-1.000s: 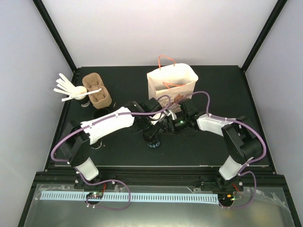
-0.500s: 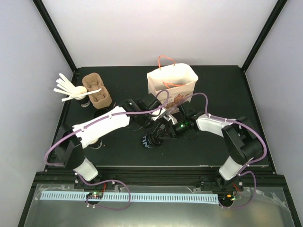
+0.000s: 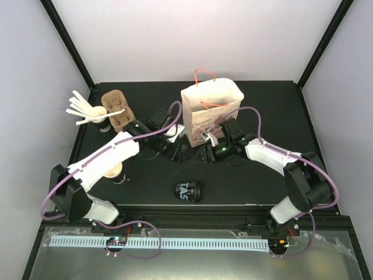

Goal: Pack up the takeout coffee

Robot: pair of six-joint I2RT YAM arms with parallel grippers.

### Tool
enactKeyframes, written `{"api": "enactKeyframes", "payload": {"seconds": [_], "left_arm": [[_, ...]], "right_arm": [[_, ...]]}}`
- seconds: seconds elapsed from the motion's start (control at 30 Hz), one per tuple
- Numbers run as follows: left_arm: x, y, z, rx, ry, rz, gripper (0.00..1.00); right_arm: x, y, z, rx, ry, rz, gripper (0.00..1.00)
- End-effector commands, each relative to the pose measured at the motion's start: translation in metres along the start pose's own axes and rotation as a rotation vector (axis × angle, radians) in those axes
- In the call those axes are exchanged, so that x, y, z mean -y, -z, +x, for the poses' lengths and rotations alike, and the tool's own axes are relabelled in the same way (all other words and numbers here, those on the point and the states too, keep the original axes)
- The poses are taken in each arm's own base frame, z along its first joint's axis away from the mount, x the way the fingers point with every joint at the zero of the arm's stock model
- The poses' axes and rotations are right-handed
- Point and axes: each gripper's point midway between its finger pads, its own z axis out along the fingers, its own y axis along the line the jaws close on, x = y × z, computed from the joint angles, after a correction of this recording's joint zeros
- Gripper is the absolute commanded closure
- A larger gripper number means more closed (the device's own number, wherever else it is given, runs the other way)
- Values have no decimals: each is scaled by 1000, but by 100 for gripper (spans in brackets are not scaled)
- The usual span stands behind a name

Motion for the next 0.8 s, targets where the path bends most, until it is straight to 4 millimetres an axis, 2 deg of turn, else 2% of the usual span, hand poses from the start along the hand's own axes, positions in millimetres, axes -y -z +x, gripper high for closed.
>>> {"api": "enactKeyframes", "payload": {"seconds": [0.0, 0.1, 0.17, 0.37, 0.6, 0.77], "left_arm": [[-10, 2, 43, -159, 152, 98, 13], [-12, -3, 63, -253, 223, 162, 13], [-8, -6, 71, -295, 268, 226, 13], [-4, -5, 90, -413, 339, 283, 15], [-13, -8, 96, -389, 452, 311, 15], [-35, 3, 77, -255, 547, 299, 15]], "right_arm": [[-4, 6, 1, -14, 41, 61, 23], [-4, 12, 20, -54, 78, 126, 12], [-4, 15, 36, -78, 82, 147, 1], [-19, 18, 74, -139, 170, 232, 0], [-48, -13, 82, -190, 362, 322, 0], [-61, -46, 93, -308, 526, 433, 0]]}}
